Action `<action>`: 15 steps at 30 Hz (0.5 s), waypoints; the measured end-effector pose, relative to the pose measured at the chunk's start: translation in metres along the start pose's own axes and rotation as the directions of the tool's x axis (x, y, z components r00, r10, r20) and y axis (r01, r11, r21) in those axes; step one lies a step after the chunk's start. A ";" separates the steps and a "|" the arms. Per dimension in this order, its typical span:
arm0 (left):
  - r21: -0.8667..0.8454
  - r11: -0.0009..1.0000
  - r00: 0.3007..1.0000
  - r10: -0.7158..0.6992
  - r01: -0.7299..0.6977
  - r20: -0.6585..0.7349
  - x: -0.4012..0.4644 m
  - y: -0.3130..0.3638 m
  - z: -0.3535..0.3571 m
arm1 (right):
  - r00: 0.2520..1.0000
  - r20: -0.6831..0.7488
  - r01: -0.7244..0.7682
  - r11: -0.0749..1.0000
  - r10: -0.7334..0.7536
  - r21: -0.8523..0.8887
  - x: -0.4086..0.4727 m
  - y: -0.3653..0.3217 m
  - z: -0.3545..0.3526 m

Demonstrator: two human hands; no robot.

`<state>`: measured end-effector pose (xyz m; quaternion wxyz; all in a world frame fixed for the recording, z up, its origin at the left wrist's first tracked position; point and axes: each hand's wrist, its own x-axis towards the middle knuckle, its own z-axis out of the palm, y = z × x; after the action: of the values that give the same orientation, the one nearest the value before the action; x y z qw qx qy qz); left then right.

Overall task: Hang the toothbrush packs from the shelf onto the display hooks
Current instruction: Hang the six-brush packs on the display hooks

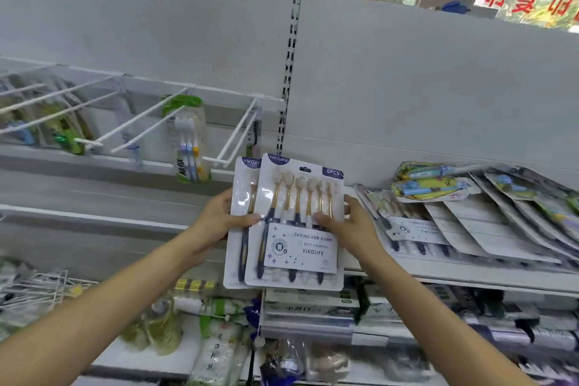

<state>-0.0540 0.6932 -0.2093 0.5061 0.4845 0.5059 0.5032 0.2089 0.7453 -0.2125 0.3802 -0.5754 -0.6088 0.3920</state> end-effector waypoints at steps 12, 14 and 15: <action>0.122 0.991 0.980 0.072 -0.049 -0.185 -0.071 -0.015 -0.129 | 0.996 0.086 -0.026 0.972 0.006 0.234 -0.055 -0.046 0.114; 0.141 0.988 0.974 0.096 -0.068 -0.203 -0.089 -0.017 -0.166 | 0.993 0.117 -0.010 0.955 -0.026 0.297 -0.070 -0.060 0.150; 0.156 0.985 0.972 0.109 -0.077 -0.210 -0.098 -0.019 -0.187 | 0.992 0.122 0.003 0.951 -0.043 0.308 -0.076 -0.067 0.168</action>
<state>-0.2384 0.5917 -0.2289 0.3864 0.4856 0.5706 0.5378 0.0321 0.6608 -0.2202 0.4298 -0.4760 -0.5702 0.5134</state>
